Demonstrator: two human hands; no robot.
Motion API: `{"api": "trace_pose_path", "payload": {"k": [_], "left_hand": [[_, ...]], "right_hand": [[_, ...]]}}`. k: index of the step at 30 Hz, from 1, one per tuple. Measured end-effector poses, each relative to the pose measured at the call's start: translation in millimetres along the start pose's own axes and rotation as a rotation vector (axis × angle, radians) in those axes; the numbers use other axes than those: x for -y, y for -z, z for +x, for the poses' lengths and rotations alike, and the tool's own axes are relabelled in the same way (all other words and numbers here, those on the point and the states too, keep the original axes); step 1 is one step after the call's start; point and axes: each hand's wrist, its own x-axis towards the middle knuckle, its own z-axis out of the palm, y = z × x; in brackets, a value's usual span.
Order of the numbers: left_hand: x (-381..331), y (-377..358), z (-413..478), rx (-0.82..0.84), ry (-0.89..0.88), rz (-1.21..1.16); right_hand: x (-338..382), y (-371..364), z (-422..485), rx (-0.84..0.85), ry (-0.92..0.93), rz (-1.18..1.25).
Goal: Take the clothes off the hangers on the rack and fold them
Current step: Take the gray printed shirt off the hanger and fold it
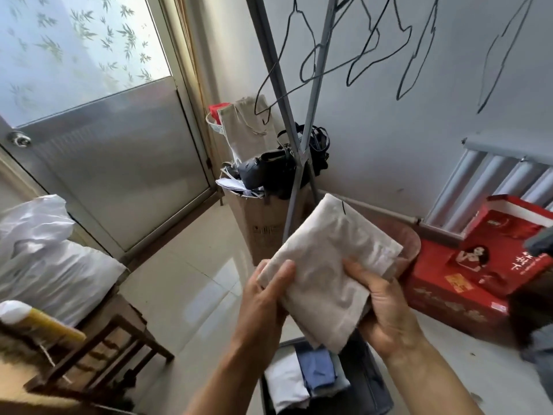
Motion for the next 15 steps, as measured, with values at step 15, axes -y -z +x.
{"api": "trace_pose_path", "payload": {"k": [15], "left_hand": [[77, 52, 110, -0.278, 0.031, 0.323]], "right_hand": [[-75, 30, 119, -0.115, -0.200, -0.452]]}}
